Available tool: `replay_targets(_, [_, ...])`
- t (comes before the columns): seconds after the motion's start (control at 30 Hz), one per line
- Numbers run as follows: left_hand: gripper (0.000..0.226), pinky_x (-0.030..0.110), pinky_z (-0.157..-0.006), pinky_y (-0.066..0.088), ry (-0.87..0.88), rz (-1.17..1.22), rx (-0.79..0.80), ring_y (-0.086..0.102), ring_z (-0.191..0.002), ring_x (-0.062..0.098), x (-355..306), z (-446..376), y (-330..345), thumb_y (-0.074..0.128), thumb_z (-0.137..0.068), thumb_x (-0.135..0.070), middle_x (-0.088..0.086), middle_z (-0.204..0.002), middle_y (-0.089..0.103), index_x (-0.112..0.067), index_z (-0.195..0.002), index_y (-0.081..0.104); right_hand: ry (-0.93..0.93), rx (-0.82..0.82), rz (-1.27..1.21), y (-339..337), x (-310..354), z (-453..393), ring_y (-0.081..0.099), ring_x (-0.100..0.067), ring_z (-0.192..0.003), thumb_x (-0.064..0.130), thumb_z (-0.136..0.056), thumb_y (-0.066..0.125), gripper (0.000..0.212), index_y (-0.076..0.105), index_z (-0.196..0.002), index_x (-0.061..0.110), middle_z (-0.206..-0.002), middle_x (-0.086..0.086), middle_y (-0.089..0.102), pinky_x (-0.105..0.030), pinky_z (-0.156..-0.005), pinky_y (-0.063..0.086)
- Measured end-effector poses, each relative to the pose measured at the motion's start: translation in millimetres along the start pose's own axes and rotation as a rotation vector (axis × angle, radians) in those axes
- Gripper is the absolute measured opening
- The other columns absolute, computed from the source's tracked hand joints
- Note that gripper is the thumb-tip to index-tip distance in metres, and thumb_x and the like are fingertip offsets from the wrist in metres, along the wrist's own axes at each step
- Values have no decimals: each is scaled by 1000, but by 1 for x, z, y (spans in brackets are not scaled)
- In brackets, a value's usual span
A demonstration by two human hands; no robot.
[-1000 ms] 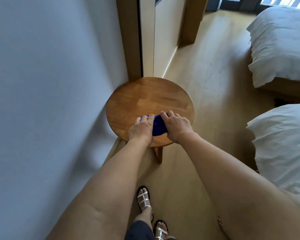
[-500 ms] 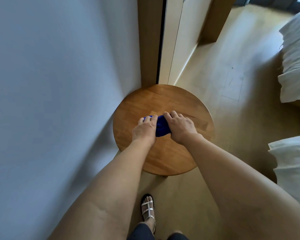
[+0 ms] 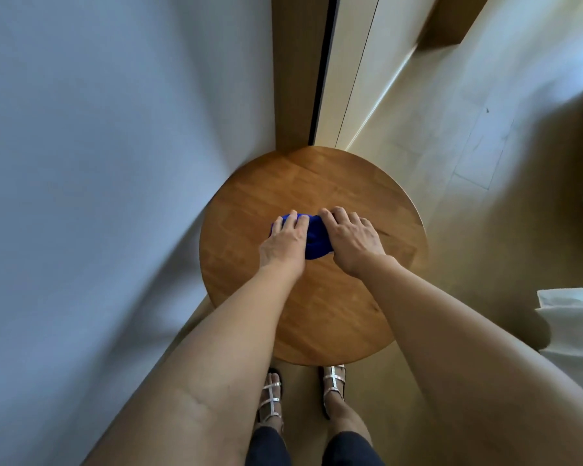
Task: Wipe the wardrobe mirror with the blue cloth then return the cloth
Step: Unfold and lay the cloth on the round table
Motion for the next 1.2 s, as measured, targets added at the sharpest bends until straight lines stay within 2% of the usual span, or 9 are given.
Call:
replay_targets(0.47, [73,43,-101,41,-196,40,3,3,-146,24,-2,-76,53,53,-88,4,-3,-159,5,-23,-146,18,-154,56,6,68,-45,-77,38,-28,-126,16,-89,51,70,15,-148,15,-145,-6,31,-40,-107,31])
replay_targets(0.6, [63,40,-104,38,-253,68,104,7,-146,21,11,-79,90,46,-90,2,-1,-158,8,-23,-143,24,-132,257,5,110,-51,-76,31,-28,-132,19,-90,52,75,7,-150,14,-148,-6,26,-40,-109,29])
replay_targets(0.7, [73,37,-104,37,-262,69,221,0,-147,20,15,-70,115,52,-87,-1,0,-159,2,-24,-147,17,-134,414,-7,136,-57,-68,30,-27,-132,20,-85,62,88,3,-151,18,-150,-4,23,-38,-108,32])
replay_targets(0.77, [76,35,-104,37,-261,97,288,-3,-147,18,16,-65,123,52,-85,0,-3,-159,-1,-25,-148,17,-161,512,-31,147,-58,-64,30,-27,-133,36,-82,66,98,-1,-152,21,-151,-2,21,-38,-106,34])
replay_targets(0.83, [66,34,-100,39,-331,191,252,13,-144,16,21,-66,119,46,-85,3,-4,-157,16,-26,-143,31,-153,611,-97,150,-58,-62,28,-28,-135,59,-78,63,105,-2,-152,24,-153,-1,21,-40,-106,33])
replay_targets(0.93, [47,35,-86,47,-619,308,12,51,-118,19,43,-70,100,42,-88,0,-3,-132,51,-27,-127,49,-35,583,-276,139,-65,-70,38,-27,-130,69,-88,38,84,5,-152,25,-145,-2,39,-39,-96,38])
replay_targets(1.03, [40,37,-79,47,-840,390,-144,53,-112,23,56,-71,95,45,-92,-10,2,-128,53,-24,-130,44,100,359,-348,126,-82,-85,54,-25,-108,50,-100,26,50,32,-139,20,-120,-4,56,-34,-73,41])
replay_targets(1.13, [47,43,-88,48,-982,592,-68,52,-115,29,61,-74,121,47,-94,-39,8,-130,52,-15,-133,37,271,202,-332,130,-100,-90,51,-25,-106,38,-102,29,34,41,-123,15,-117,-5,51,-34,-69,40])
replay_targets(1.2, [58,47,-93,47,-1059,714,-54,52,-115,31,65,-75,136,58,-87,-43,9,-131,51,-12,-132,38,486,222,-453,143,-112,-87,53,-28,-106,38,-101,32,35,40,-122,11,-119,-8,49,-36,-71,42])
Point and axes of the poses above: each hand's wrist, its own z-axis away from the middle knuckle, its own y-axis out of the palm, x = y × z, the point moved 7 cm from there along -z, towards the middle knuckle
